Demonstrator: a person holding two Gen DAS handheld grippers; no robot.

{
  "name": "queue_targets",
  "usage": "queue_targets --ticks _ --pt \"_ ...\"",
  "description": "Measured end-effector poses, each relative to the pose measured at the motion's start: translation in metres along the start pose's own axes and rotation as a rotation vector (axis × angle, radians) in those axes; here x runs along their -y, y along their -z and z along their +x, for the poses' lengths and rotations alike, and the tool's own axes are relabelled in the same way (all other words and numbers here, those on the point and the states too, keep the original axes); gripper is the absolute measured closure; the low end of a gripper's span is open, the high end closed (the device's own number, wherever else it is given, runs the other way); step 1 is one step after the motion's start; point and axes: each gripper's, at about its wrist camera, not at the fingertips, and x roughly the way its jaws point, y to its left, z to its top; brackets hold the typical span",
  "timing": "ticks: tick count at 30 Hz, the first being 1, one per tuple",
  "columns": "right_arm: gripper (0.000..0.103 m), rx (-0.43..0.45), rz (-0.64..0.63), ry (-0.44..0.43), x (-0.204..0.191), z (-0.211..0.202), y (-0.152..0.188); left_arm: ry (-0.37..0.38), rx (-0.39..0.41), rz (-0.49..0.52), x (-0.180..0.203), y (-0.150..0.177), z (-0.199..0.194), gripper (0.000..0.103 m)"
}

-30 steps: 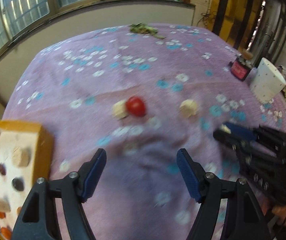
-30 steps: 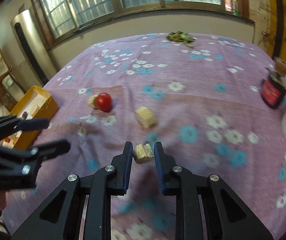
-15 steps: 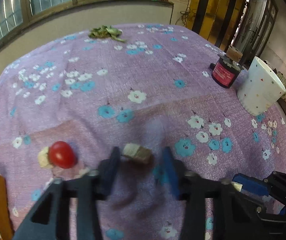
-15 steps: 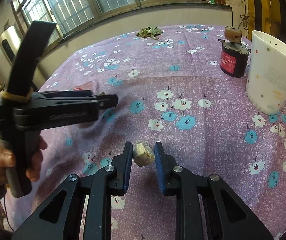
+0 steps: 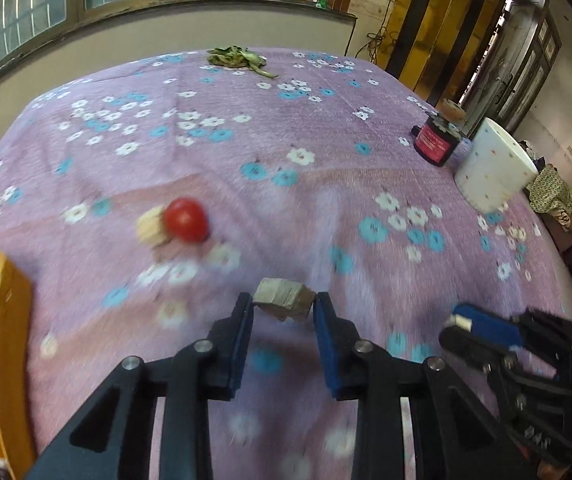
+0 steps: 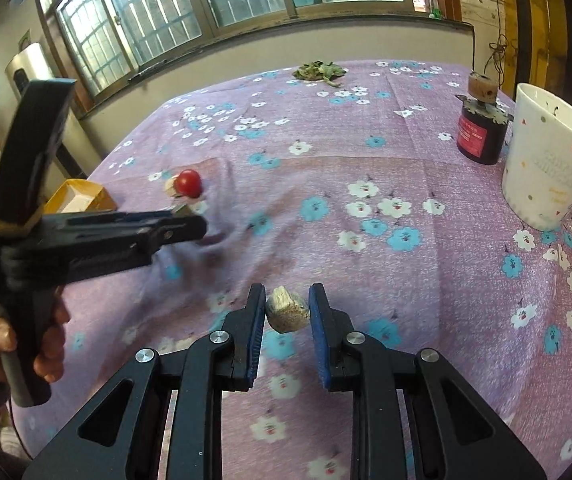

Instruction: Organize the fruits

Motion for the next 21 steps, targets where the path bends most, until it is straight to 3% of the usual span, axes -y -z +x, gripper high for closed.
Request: queue_targets --ticks 12,21 --pt "0.081 -0.039 -0.019 0.012 -0.054 -0.002 0.021 -0.011 0.033 -0.043 -0.042 0.053 -0.061 0.069" --pt "0.081 -0.035 -0.08 -0.025 -0.115 0.002 0.015 -0.025 0.07 -0.103 -0.087 0.077 -0.102 0.069"
